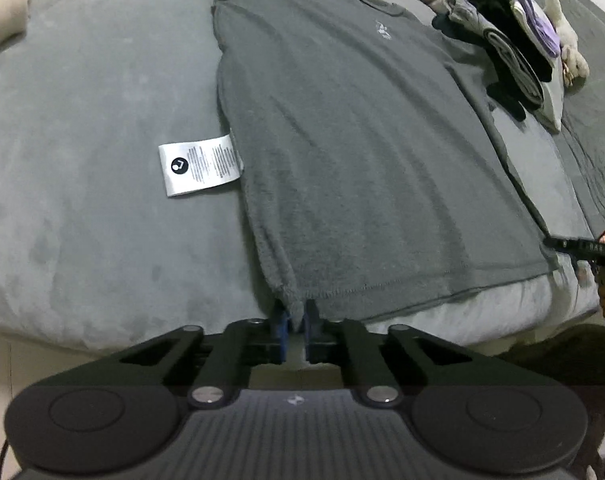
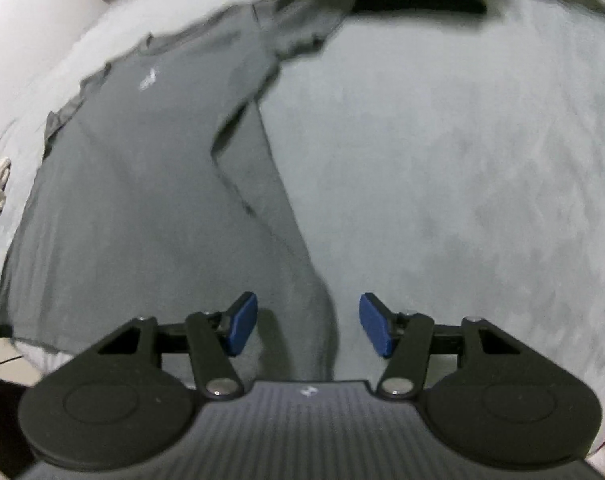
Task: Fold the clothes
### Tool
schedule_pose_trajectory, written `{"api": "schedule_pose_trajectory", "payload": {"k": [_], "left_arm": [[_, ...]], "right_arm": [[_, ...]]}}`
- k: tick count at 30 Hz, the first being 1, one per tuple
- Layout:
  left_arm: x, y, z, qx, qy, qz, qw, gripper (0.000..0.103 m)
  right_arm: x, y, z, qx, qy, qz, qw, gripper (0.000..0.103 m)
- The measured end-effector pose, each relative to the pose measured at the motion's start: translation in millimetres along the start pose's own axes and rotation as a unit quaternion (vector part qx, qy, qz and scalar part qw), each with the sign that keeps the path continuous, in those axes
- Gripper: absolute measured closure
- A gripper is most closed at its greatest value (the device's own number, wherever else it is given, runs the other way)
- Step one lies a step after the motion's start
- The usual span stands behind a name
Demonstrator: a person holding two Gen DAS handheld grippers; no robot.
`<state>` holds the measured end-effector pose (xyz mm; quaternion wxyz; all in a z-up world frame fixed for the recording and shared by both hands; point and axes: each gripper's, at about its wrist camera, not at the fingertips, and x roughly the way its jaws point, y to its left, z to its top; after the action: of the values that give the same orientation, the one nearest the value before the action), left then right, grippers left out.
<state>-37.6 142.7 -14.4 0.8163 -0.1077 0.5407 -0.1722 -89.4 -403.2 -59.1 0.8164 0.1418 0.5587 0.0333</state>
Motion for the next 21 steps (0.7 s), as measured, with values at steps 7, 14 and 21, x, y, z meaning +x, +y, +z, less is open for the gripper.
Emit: {"api": "schedule_pose_trajectory", "payload": {"k": [7, 14, 21], "left_arm": [[-59, 14, -1, -0.021, -0.085, 0.01, 0.9961, 0.1], [-109, 23, -1, 0.002, -0.099, 0.043, 0.9942, 0.1], [-62, 23, -10, 0.04, -0.001, 0.105, 0.9936, 0.099]], "right_arm": [[-22, 14, -6, -0.014, 0.018, 0.063, 0.998, 0.099], [-52, 48, -20, -0.042, 0.052, 0.12, 0.991, 0.099], [-11, 56, -33, -0.058, 0.135, 0.072, 0.986, 0.088]]}}
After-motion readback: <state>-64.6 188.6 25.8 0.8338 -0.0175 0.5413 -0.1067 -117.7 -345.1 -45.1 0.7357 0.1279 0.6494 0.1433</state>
